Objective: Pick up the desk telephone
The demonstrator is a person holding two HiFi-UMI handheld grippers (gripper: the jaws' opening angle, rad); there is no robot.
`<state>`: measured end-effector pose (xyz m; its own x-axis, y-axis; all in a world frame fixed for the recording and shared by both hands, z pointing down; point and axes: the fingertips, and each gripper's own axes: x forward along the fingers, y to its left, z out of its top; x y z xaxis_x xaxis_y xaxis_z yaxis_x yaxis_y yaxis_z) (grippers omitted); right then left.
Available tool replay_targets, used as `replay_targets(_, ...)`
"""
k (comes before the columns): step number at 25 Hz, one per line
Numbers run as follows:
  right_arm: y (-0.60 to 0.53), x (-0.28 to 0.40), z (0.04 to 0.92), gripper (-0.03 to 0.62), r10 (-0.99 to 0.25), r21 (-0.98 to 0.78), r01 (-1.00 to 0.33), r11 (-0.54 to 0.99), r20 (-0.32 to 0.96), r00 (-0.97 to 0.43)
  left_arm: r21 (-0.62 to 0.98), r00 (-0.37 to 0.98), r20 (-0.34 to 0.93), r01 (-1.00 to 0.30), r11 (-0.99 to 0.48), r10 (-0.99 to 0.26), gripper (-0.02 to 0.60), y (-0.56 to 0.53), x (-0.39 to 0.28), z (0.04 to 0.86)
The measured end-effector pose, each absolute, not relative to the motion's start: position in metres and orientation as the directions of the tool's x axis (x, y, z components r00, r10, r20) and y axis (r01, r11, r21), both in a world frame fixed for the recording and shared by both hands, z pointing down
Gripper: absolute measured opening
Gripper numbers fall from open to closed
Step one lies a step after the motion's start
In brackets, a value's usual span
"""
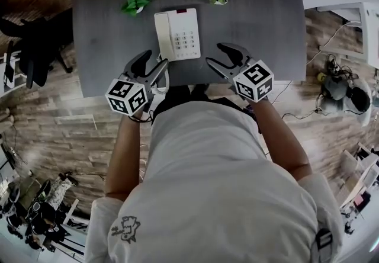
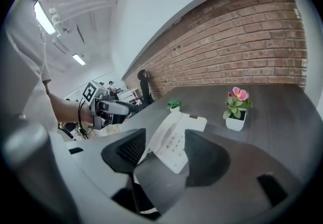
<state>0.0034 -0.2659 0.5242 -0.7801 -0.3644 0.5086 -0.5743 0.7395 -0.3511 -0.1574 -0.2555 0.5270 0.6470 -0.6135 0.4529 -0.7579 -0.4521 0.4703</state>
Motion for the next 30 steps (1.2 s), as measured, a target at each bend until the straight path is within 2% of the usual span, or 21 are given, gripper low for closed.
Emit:
replay_targets(8, -0.295, -0.013, 0.565, 0.232, -0.322, -0.385, -0.575, 0.722, 0.548, -0.772, 0.496, 0.674, 0.484, -0.737, -0.460, -0.559, 0.285, -0.282, -0.166, 0.562)
replay_targets(15, -0.310, -0.017, 0.609, 0.215, -0.271, -0.468, -0.585, 0.663, 0.578, -0.770, 0.552, 0.700, 0.529, -0.713, -0.431, -0.481, 0.288, -0.290, -0.168, 0.605)
replay_targets(20, -0.317, -0.016, 0.650, 0.215, -0.222, -0.518, -0.592, 0.618, 0.607, -0.763, 0.557, 0.702, 0.535, -0.711, -0.429, -0.470, 0.293, -0.300, -0.175, 0.638)
replay_targets(24, -0.319, -0.016, 0.672, 0.204, -0.181, -0.566, -0.584, 0.582, 0.610, -0.771, 0.615, 0.737, 0.518, -0.674, -0.410, -0.434, 0.298, -0.303, -0.173, 0.658)
replay_targets(30, -0.318, -0.019, 0.684, 0.148, -0.129, -0.628, -0.561, 0.539, 0.597, -0.792, 0.707, 0.795, 0.461, -0.597, -0.379, -0.394, 0.299, -0.308, -0.164, 0.664)
